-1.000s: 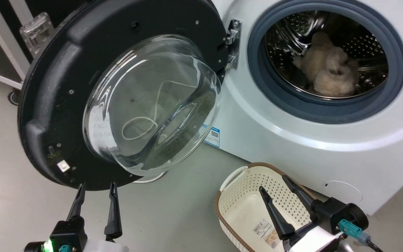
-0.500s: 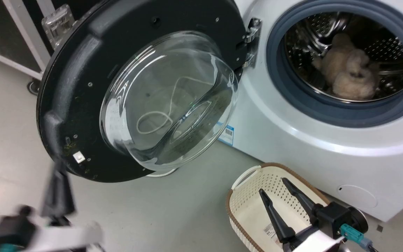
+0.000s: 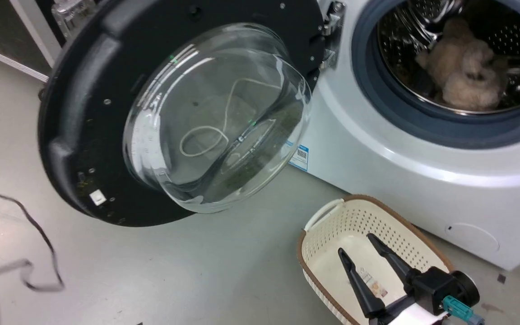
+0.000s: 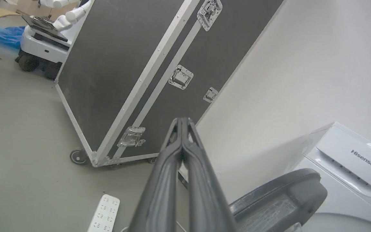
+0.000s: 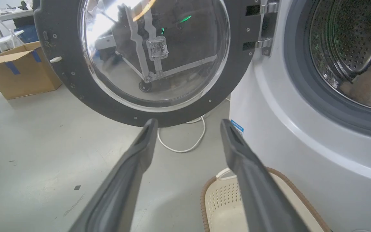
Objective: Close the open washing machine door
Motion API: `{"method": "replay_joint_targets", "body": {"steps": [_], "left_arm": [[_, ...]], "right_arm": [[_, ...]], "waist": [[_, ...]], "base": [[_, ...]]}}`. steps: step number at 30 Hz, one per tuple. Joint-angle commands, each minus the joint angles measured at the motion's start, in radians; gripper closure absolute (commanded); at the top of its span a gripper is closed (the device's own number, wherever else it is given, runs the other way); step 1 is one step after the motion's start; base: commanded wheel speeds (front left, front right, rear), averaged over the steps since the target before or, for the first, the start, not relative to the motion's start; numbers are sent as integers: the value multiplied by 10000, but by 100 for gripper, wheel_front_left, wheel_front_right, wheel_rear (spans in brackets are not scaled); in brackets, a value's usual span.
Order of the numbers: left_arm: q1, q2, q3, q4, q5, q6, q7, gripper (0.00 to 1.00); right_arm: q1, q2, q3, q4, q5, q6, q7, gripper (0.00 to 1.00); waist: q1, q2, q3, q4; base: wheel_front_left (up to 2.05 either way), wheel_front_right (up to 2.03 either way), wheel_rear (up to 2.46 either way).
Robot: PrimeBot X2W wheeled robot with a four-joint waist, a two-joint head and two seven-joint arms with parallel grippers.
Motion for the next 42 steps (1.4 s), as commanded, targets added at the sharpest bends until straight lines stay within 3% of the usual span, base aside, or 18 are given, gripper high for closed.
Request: {"method": "replay_joint_targets", "body": {"steps": [1,3,9,11,19,28,35,41,42], "left_arm": [[-637,346,312,599,-704,192,625,100],[-1151,585,503,1377,-1324,443,1361,100],[-2302,376,1217,3480,-3432,1699,3528,100],[-2485,238,1319,3866,-4099,1903,4371,100],[-2023,137,778,4224,-4416,1677,5778,100],[-982,183,380,3694,-5061,1020,7686,100],[345,-115,264,2315,-5809,1075,9259,100],[1480,-830,-15,996,-6085,1348,9823,100],[1970,-1152,-225,451,-6128,1429,10015,100]], "right_arm": [[-145,-143,75,4,2,8,-115,0],[-140,-204,126,-27,4,8,-134,0],[-131,-352,287,-25,-8,8,-134,0],[-177,-382,333,-21,6,8,-134,0],[-314,-523,514,-74,40,8,-134,0],[-218,-477,440,39,107,8,-134,0],[-111,-138,198,191,130,8,-134,0],[-11,72,-58,256,61,8,-134,0],[45,120,-157,263,23,8,-134,0]], "waist": [[-1,0,149,-107],[-1,0,196,-150],[-1,0,298,-339],[-1,0,346,-405],[-1,0,525,-602],[-1,0,211,-724],[-1,0,-365,-862],[-1,0,-756,-1061],[-1,0,-871,-1177]], "base": [[0,0,0],[0,0,0],[0,0,0],[0,0,0],[0,0,0],[0,0,0],[0,0,0],[0,0,0],[0,0,0]]}}
